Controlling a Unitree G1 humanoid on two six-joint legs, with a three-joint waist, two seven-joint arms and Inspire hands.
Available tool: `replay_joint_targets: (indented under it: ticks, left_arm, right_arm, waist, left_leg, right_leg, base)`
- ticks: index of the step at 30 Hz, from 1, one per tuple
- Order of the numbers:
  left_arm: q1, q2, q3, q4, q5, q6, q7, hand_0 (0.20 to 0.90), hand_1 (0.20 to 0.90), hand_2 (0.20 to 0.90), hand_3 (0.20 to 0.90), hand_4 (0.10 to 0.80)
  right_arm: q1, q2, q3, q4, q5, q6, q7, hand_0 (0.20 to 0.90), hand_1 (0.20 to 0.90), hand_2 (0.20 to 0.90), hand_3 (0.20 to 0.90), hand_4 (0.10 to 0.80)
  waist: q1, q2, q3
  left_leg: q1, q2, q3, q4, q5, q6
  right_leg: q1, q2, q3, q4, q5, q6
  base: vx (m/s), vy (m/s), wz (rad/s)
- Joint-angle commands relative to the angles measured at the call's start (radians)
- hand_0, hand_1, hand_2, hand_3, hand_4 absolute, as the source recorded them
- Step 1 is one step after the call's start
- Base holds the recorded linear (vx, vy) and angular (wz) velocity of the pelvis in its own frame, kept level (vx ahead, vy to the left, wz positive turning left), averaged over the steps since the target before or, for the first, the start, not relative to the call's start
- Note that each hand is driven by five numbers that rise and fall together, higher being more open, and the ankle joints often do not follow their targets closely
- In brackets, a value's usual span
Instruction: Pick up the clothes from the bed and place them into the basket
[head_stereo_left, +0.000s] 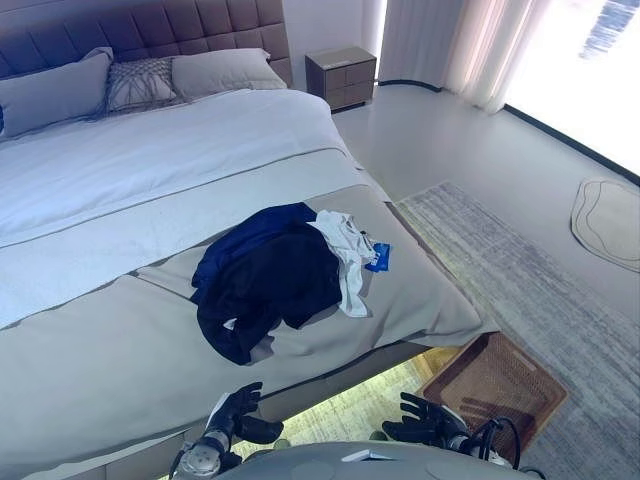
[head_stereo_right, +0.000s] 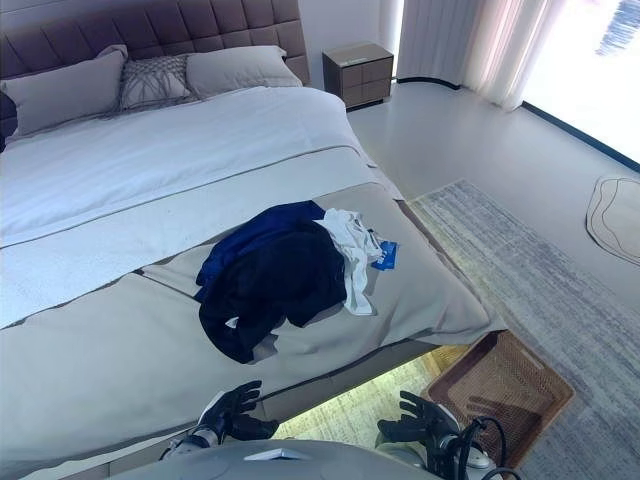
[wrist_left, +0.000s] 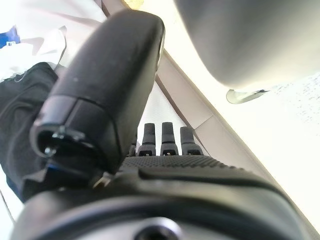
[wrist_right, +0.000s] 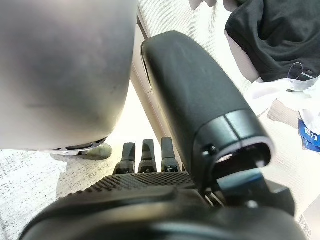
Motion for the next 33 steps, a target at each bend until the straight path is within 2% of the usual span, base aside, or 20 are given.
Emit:
replay_joint_targets:
  ticks: [1,4,8,11,22,27,33]
  left_arm:
    - [-0.084,0.001,0.032,-0.002,0.013,-0.034,0.015,0.900,0.900,0.900,0.900,0.800]
    - [-0.084,0.005,0.032,-0.003,0.003,-0.031,0.028,0.900,0.900,0.900,0.900,0.800]
    - [-0.077,0.001,0.036,0.006,0.002,-0.020,-0.016,0.900,0.900,0.900,0.900,0.800]
    - [-0.079,0.003,0.026,0.005,0.012,-0.010,0.000,0.900,0.900,0.900,0.900,0.800]
    - [-0.078,0.000,0.024,0.010,0.044,-0.014,0.068,0.900,0.900,0.900,0.900,0.800]
    - [-0.076,0.001,0.024,0.006,0.046,-0.025,0.116,0.900,0.900,0.900,0.900,0.800]
    - [-0.076,0.000,0.042,-0.023,-0.015,-0.073,0.131,0.900,0.900,0.900,0.900,0.800]
  right_arm:
    - [-0.084,0.028,-0.014,0.024,-0.014,-0.035,0.021,0.900,0.900,0.900,0.900,0.800]
    - [-0.084,0.026,-0.011,0.022,-0.017,-0.035,0.012,0.900,0.900,0.900,0.900,0.800]
    - [-0.085,0.021,-0.015,0.021,-0.036,-0.024,-0.005,0.900,0.900,0.900,0.900,0.800]
    - [-0.089,0.021,-0.006,0.016,-0.012,-0.016,0.018,0.900,0.900,0.900,0.900,0.800]
    - [-0.088,0.026,-0.005,0.024,-0.013,-0.005,-0.014,0.900,0.900,0.900,0.900,0.800]
    - [-0.084,0.033,0.002,0.019,-0.027,-0.012,-0.069,0.900,0.900,0.900,0.900,0.800]
    - [-0.085,0.038,-0.003,0.014,-0.002,-0.012,-0.058,0.900,0.900,0.900,0.900,0.800]
  waist:
    - [-0.001,-0.042,0.036]
    - [-0.001,-0.043,0.035]
    - [0.001,-0.044,0.036]
    - [-0.002,-0.044,0.037]
    - [-0.004,-0.033,0.039]
    - [-0.003,-0.029,0.038]
    - [0.000,-0.019,0.042]
  left_leg:
    - [0.027,-0.083,0.029,0.026,-0.102,0.041]
    - [0.025,-0.080,0.030,0.028,-0.101,0.040]
    - [0.025,-0.078,0.033,0.031,-0.104,0.040]
    - [0.026,-0.076,0.035,0.030,-0.104,0.040]
    - [0.024,-0.074,0.041,0.038,-0.104,0.040]
    - [0.025,-0.075,0.038,0.033,-0.102,0.038]
    - [0.019,-0.077,0.033,0.028,-0.097,0.036]
  right_leg:
    - [0.039,-0.017,0.007,0.076,-0.100,0.021]
    - [0.038,-0.018,0.007,0.077,-0.100,0.021]
    - [0.038,-0.019,0.005,0.079,-0.101,0.022]
    - [0.037,-0.018,0.006,0.081,-0.101,0.021]
    - [0.037,-0.024,0.000,0.086,-0.106,0.018]
    - [0.040,-0.026,-0.007,0.084,-0.108,0.017]
    - [0.036,-0.028,-0.014,0.083,-0.110,0.015]
  base:
    - [0.000,0.000,0.00]
    - [0.000,0.000,0.00]
    - [0.000,0.000,0.00]
    - [0.000,0.000,0.00]
    - [0.000,0.000,0.00]
    - [0.000,0.000,0.00]
    - [-0.010,-0.011,0.00]
